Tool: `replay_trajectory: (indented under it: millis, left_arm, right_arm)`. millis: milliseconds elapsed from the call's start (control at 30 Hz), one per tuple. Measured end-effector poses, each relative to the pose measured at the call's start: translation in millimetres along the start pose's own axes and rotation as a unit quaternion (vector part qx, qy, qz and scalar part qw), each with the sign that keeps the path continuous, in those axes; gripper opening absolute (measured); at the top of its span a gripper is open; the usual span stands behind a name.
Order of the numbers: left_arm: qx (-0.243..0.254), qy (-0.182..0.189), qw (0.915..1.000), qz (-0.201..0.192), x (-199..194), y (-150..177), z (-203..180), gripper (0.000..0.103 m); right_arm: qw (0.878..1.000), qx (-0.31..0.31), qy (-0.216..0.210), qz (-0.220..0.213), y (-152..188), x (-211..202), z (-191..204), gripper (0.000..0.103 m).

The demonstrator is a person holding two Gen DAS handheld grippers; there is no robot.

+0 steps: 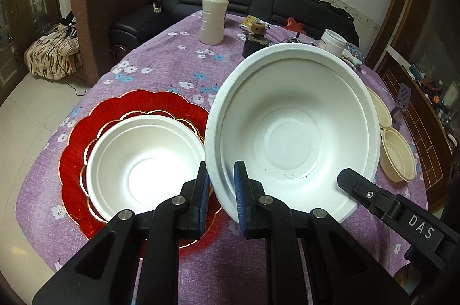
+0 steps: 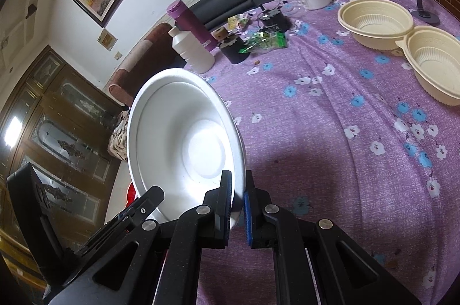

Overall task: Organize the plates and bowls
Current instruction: 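Lower the smaller white bowl into the large white bowl on the plates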

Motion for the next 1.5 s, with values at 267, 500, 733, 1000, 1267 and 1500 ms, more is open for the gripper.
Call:
replay_trajectory:
  millis: [267, 500, 733, 1000, 1267, 1500]
  left_arm:
    - [-0.018, -0.010, 0.9998, -0.009, -7, -3, 23, 0.014]
    - [-0.038, -0.027, 0.9988, -0.014, -11, -7, 53, 0.015]
    - [-0.063, -0.047, 0.9967, -0.016, -14, -5, 87, 0.015]
    - [-0.083, -0.059, 0.9947, -0.013, -14, 1, 112, 0.015]
    - [-0.093, -0.062, 0.9937, -0.009, -10, 5, 124, 0.015]
    - [-0.094, -0.065, 0.9934, -0.005, -7, 7, 127, 0.015]
  right_arm:
    - [1.000, -0.021, -0.013, 0.007, 0, 8, 24, 0.007]
    - [0.998, -0.045, -0.024, 0.022, 6, 22, 52, 0.007]
    - [0.996, -0.069, -0.037, 0.041, 16, 38, 81, 0.007]
    - [0.993, -0.091, -0.039, 0.058, 29, 54, 104, 0.007]
    - [0.992, -0.100, -0.036, 0.071, 38, 64, 112, 0.007]
    - [0.991, -0.102, -0.033, 0.079, 43, 69, 114, 0.007]
Point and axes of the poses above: each gripper's, at about its wrist camera, not at the fingertips, and x roughly the way its jaws point, z to its left, y to its underside, the point moved 10 cm from there along x, roughly the way its jaws point, and after that the axes turned 1 degree about -x, right-handed, at the moved point
